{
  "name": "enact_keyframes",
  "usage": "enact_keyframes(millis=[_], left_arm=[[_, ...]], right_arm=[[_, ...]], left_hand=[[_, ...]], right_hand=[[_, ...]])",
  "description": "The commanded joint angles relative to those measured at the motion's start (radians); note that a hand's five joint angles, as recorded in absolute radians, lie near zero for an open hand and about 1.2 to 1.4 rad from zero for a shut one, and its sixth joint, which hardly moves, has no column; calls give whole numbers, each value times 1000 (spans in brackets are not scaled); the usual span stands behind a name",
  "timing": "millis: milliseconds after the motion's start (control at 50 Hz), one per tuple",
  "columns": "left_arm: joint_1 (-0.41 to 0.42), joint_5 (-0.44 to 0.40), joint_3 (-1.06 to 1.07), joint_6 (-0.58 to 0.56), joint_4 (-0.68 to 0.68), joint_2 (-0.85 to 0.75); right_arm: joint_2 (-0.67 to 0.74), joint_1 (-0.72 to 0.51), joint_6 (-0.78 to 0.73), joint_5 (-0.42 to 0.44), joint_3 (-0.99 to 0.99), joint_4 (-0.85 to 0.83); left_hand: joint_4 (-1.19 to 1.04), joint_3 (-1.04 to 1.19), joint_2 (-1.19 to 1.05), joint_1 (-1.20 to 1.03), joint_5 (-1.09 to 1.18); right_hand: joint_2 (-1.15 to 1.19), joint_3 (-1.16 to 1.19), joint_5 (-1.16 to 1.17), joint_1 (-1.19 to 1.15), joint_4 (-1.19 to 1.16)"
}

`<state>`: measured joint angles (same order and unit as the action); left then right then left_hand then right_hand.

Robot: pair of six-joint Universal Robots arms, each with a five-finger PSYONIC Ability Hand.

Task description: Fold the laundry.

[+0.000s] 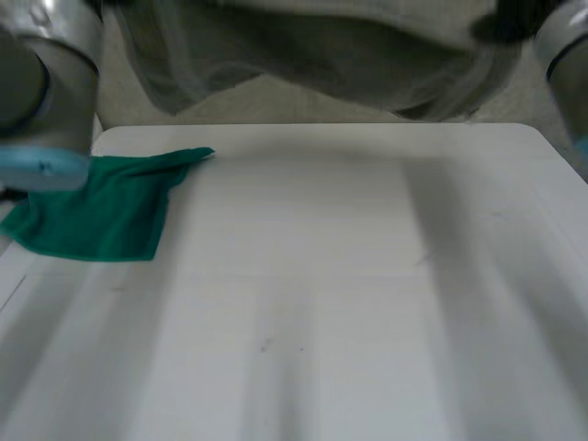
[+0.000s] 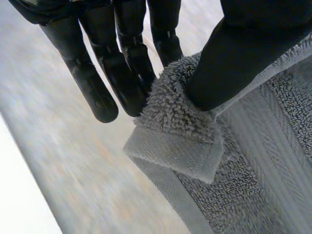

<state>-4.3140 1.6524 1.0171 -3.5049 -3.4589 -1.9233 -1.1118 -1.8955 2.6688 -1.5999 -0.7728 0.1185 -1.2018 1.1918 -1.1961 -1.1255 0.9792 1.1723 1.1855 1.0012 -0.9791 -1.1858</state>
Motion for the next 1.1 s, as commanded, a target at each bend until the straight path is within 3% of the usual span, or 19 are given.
enact_keyframes(millis=[20,180,200,260,320,420,560,720,880,1100], left_arm=[[2,-26,303,-11,12,-34],[5,-48,523,-14,6,-56],[5,-49,531,-13,3,-56],[2,-62,546,-13,6,-56],[4,-62,548,-13,7,-48],[7,-62,552,-11,10,-23],[5,-62,555,-6,12,33],[-4,-63,574,-5,11,53],[-1,-63,581,-2,10,55],[-3,-65,581,0,10,55]], right_arm=[[10,1,-131,-2,-275,127],[84,12,-205,8,-496,251],[87,12,-187,11,-510,230],[84,13,-126,14,-526,156],[76,16,-72,25,-533,116],[-25,116,37,86,-586,102],[-134,254,65,234,-744,104],[-177,391,-104,411,-962,82],[-169,426,28,416,-1106,-84],[-96,354,164,419,-1094,-201]], left_hand=[[-194,204,-200,-271,243],[-194,204,-200,-271,243],[-194,204,-200,-271,243],[-194,204,-200,-271,243],[-194,204,-200,-271,243],[-194,204,-200,-271,243],[-194,204,-200,-271,243],[-194,204,-200,-271,243],[-194,204,-200,-271,243],[-194,204,-200,-271,243]], right_hand=[[224,211,221,-417,-210],[187,174,184,-380,-174],[-124,-137,-128,-69,138],[-633,-646,-636,440,647],[-855,-868,-858,662,868],[-961,-974,-964,768,974],[-929,-942,-932,736,942],[-668,-681,-671,474,681],[-632,-645,-636,439,646],[-650,-663,-653,457,663]])
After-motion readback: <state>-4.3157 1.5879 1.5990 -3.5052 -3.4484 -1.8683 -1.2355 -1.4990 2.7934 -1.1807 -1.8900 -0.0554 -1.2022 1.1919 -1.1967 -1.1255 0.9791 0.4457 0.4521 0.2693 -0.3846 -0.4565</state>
